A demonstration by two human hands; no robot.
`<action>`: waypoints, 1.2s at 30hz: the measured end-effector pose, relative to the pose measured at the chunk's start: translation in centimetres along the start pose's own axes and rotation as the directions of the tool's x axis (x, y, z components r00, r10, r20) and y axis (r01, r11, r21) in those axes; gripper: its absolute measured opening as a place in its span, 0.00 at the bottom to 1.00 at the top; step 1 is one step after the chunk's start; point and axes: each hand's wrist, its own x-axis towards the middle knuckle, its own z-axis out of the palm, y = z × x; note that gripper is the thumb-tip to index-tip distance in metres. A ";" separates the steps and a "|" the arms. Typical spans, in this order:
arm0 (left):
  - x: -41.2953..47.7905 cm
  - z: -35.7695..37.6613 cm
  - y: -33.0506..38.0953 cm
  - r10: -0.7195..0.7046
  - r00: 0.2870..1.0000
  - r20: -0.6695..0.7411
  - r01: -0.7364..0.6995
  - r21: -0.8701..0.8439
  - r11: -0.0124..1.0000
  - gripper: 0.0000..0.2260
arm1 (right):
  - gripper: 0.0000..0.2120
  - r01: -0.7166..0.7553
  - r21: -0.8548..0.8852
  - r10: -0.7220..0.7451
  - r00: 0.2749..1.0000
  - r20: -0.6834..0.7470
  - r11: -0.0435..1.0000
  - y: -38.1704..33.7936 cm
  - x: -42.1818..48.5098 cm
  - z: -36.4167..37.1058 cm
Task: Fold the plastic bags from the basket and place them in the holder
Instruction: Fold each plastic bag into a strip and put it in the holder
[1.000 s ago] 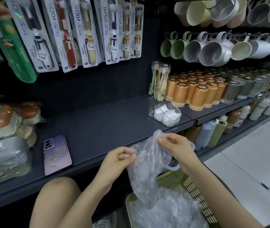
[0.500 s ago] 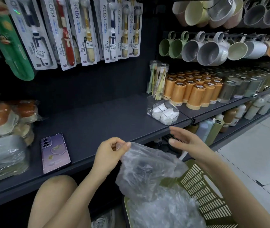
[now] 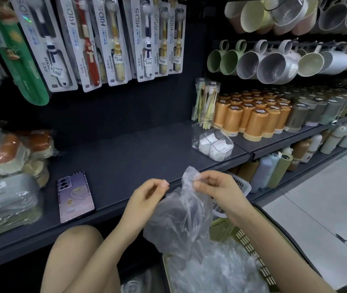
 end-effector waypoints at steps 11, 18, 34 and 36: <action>-0.7 2.3 -1.9 0.018 0.999 0.040 -0.026 0.198 0.980 0.07 | 0.06 0.011 0.246 0.017 0.993 -0.114 0.969 1.0 -0.1 -1.0; -0.3 2.6 -2.2 0.010 0.999 -0.051 -0.005 0.088 0.996 0.04 | 0.05 -0.060 0.405 0.074 0.997 -0.020 0.913 1.7 -0.3 -2.6; 1.9 3.7 -2.9 0.068 0.929 0.364 -0.134 0.161 0.978 0.05 | 0.06 -0.168 0.415 0.115 0.982 0.149 0.894 0.7 -1.1 -5.7; 1.9 3.2 -2.8 0.052 0.942 0.332 -0.110 0.158 0.981 0.05 | 0.16 -0.205 0.324 0.172 0.977 0.128 0.924 1.0 -1.1 -6.6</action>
